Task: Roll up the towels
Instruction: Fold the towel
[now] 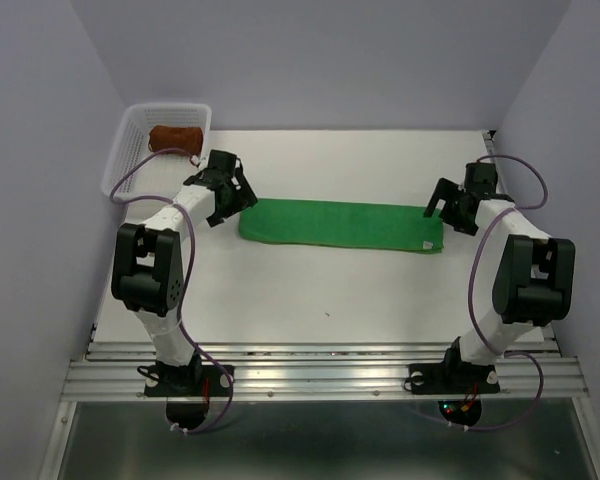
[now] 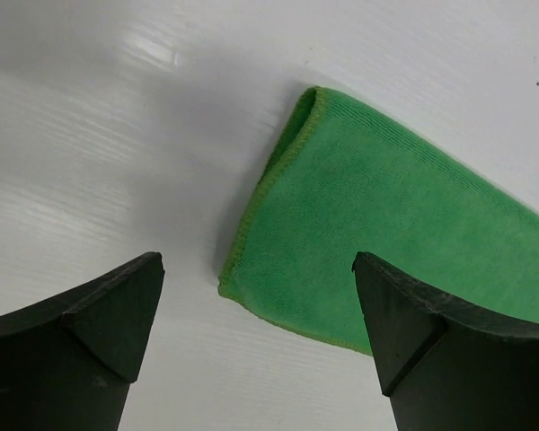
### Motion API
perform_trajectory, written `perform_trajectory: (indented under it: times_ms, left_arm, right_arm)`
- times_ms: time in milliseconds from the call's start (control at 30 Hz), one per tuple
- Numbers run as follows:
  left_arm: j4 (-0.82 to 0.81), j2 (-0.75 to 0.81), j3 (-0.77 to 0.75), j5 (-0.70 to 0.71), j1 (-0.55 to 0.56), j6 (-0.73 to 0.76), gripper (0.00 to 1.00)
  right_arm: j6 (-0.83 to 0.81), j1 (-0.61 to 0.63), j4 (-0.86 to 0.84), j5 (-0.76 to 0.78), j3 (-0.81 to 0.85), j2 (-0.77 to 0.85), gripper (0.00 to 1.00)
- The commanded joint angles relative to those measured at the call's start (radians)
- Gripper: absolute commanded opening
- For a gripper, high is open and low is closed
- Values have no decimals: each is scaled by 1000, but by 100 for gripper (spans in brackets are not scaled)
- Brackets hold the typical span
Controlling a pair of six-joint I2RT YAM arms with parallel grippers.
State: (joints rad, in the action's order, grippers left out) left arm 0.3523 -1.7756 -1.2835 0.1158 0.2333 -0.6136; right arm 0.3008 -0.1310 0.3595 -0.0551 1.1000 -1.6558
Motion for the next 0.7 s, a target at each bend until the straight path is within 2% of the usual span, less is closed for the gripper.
perform_trajectory:
  times_ms: [0, 33, 67, 200, 233, 267, 367, 500, 533, 567, 667]
  left_arm:
    - [-7, -16, -4, 44, -9, 8, 99]
    - [-13, -34, -5, 41, -11, 9, 97]
    - [-16, -44, -5, 30, -12, 14, 86]
    - [-38, -88, 1, 18, -14, 15, 65]
    - [-39, -103, 1, 16, -14, 15, 64]
    - [-42, -111, 3, 13, -14, 15, 56]
    - [-49, -127, 4, 18, -14, 12, 44]
    - [-50, -146, 7, 7, -14, 20, 38]
    - [-52, -151, 9, 4, -12, 26, 35]
    - [-58, -153, 13, 1, -12, 28, 30]
    - [-68, -160, 33, -2, -11, 34, 30]
  right_arm:
    - [-28, -9, 12, 20, 9, -56, 98]
    - [-32, -9, 12, 12, 17, -67, 96]
    - [-34, -9, 12, 3, 18, -82, 95]
    - [-37, -9, 13, 20, 20, -108, 91]
    - [-40, -9, 12, 21, 18, -111, 89]
    - [-40, -9, 12, 26, 17, -116, 87]
    - [-40, -9, 12, 37, 15, -133, 83]
    - [-42, -9, 10, 34, 5, -156, 74]
    - [-42, -9, 10, 32, 4, -162, 64]
    - [-43, -9, 10, 17, 4, -165, 60]
    - [-51, -9, 10, -12, 4, -168, 52]
